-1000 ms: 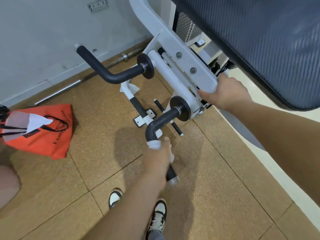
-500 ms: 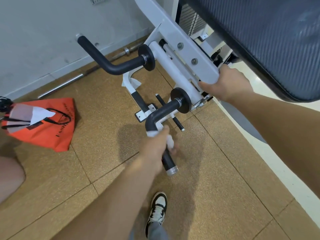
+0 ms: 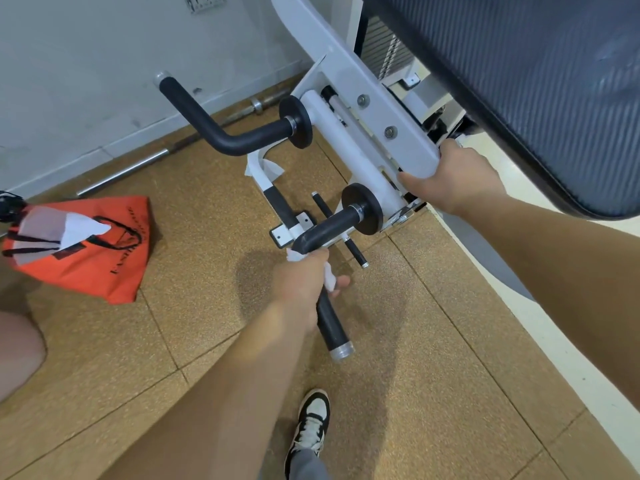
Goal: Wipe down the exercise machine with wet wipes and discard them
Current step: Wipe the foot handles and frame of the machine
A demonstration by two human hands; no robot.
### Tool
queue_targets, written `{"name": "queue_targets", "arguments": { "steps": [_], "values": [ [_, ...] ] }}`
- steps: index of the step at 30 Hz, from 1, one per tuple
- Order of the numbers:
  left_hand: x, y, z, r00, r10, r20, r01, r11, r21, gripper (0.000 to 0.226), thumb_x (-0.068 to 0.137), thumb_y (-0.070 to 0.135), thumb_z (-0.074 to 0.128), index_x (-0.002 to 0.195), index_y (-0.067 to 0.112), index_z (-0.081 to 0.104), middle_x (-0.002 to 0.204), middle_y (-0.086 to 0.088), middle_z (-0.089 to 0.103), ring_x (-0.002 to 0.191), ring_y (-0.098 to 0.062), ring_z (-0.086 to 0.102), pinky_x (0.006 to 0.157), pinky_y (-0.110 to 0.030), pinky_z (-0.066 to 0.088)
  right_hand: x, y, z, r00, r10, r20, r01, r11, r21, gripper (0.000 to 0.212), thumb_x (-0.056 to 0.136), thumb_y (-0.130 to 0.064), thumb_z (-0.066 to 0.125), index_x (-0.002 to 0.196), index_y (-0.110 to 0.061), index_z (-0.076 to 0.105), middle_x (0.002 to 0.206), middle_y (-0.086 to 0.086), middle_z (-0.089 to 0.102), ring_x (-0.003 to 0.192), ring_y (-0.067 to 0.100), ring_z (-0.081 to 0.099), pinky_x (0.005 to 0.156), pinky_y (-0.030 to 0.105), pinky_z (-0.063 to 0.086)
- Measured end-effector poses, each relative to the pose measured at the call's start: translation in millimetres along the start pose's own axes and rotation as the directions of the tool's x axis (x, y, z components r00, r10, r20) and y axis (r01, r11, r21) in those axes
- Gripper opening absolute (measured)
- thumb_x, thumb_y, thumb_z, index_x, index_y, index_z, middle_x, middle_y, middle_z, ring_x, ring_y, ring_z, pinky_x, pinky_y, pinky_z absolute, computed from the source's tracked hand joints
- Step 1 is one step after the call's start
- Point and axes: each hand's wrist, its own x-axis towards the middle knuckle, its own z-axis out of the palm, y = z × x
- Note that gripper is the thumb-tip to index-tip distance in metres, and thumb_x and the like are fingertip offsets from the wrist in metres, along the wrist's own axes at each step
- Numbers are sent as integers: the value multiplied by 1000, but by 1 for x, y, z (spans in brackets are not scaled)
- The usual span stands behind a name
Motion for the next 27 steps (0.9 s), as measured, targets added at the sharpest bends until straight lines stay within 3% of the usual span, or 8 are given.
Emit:
{"name": "queue_targets", "arguments": {
  "steps": [4,6,12,16,19,22,25,27],
  "values": [
    [-34,-49,1,994,-102,41,91,970,224,41,90,55,67,106,17,64,72,-9,78,86,-33,77,98,-49,56,0,-1,-1,1000,5,-2,-5,1000,0,70,83,-80,56,109,-16,47,87,2,57,78,26,57,64,39,49],
    [-48,-70,-6,991,-103,86,72,949,308,52,87,65,64,98,15,69,71,-6,77,73,-25,77,88,-43,59,-1,-1,-2,1000,12,-5,-12,1000,-5,71,83,-80,56,110,-15,47,88,4,57,79,27,58,65,40,50],
    [-49,-28,-37,954,297,-46,-244,855,458,62,100,68,18,86,22,58,79,-3,66,68,-14,62,63,-31,47,-1,-3,-4,999,43,26,-43,999,-3,70,85,-79,57,111,-16,43,86,2,54,80,26,57,62,37,46],
    [8,25,-35,779,622,77,-508,556,658,81,94,76,17,111,8,57,83,-14,57,77,-27,59,72,-33,43,1,-2,-5,998,45,41,-46,999,17,69,85,-78,59,113,-15,46,88,4,60,78,26,58,64,39,50],
    [32,52,-7,600,755,264,-546,146,825,75,97,65,26,127,2,51,115,-15,62,107,-31,60,93,-47,52,3,-1,-3,998,49,41,-50,998,26,67,85,-76,60,113,-16,47,88,3,59,77,24,58,65,38,50],
    [34,53,20,641,547,539,-407,-353,842,81,94,63,44,146,1,36,140,-18,52,125,-33,53,103,-47,47,3,-2,-5,998,45,45,-47,999,23,65,86,-75,61,110,-17,43,87,1,56,79,26,57,65,37,46],
    [29,68,33,827,233,511,-397,-401,826,103,83,73,60,151,3,27,142,-11,50,126,-30,54,94,-42,47,4,-1,-3,998,42,43,-43,999,32,65,85,-75,61,111,-17,44,84,-1,54,79,27,56,65,36,43],
    [26,88,41,859,88,505,-428,-417,801,75,91,65,56,136,5,48,127,-11,61,115,-30,61,86,-37,48,4,0,-3,998,42,42,-43,999,33,66,85,-75,61,111,-16,45,84,0,55,80,28,56,66,37,44]
  ]
}}
